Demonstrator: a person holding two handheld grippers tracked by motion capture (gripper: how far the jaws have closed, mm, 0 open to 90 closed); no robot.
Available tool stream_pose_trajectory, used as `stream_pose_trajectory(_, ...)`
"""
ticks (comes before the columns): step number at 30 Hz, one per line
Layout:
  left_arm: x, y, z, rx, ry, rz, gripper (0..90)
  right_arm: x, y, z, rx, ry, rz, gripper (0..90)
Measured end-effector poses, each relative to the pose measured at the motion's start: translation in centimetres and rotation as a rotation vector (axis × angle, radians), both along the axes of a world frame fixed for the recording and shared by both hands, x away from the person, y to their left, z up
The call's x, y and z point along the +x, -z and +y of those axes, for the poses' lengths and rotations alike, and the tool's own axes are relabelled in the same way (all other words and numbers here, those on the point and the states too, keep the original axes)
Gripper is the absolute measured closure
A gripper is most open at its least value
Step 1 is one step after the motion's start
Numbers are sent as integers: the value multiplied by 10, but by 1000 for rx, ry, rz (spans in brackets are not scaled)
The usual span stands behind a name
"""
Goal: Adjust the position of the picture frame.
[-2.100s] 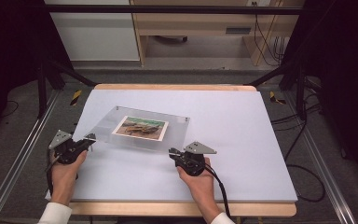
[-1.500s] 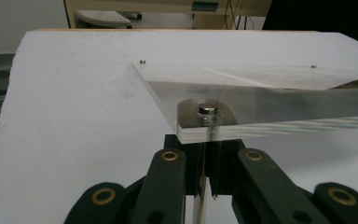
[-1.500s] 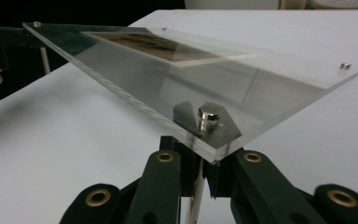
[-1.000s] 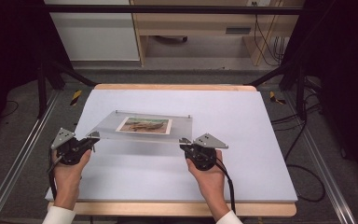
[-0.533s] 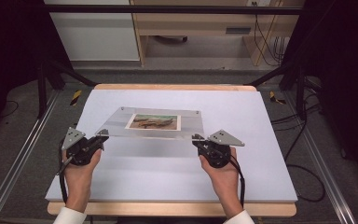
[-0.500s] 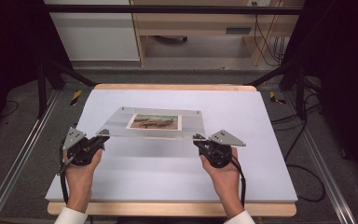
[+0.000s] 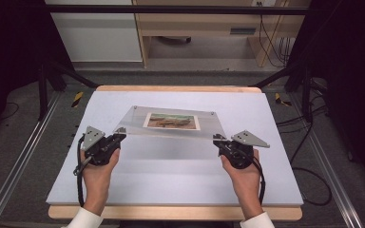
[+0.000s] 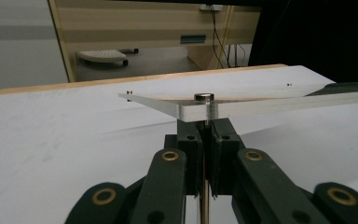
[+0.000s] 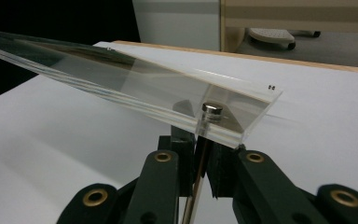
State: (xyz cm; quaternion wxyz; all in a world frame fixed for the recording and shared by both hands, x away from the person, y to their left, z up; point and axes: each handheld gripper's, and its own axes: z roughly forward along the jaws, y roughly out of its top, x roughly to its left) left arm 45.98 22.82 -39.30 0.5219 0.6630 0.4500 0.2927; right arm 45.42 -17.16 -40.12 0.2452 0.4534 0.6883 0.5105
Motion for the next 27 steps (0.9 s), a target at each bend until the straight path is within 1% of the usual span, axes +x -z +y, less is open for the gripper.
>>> stream_pose_trajectory(2, 3, 2, -7, 2, 6, -8, 840, 1, 1, -7, -2, 15, 1, 825)
stream_pose_trajectory(4, 5, 5, -13, 3, 13, -7, 840, 2, 3, -12, -4, 30, -1, 826)
stream_pose_trajectory(6, 7, 7, -16, 10, 19, -3, 838, 4, 5, -17, -2, 38, 7, 826)
stream_pose_trajectory(8, 7, 9, -18, 4, 21, -3, 837, 6, 7, -20, 2, 45, 12, 827)
stream_pose_trajectory(11, 7, 11, -20, -2, 21, -4, 837, 7, 8, -21, 4, 54, 18, 828)
stream_pose_trajectory(16, 7, 15, -25, 4, 33, -7, 833, 8, 9, -25, -1, 70, 17, 830)
stream_pose_trajectory(19, 8, 17, -28, 7, 40, -7, 831, 8, 9, -29, 5, 77, 20, 831)
stream_pose_trajectory(22, 8, 19, -31, 10, 39, -8, 828, 9, 10, -31, 5, 85, 21, 832)
stream_pose_trajectory(27, 9, 21, -31, -4, 43, -4, 828, 11, 11, -32, 5, 91, 22, 833)
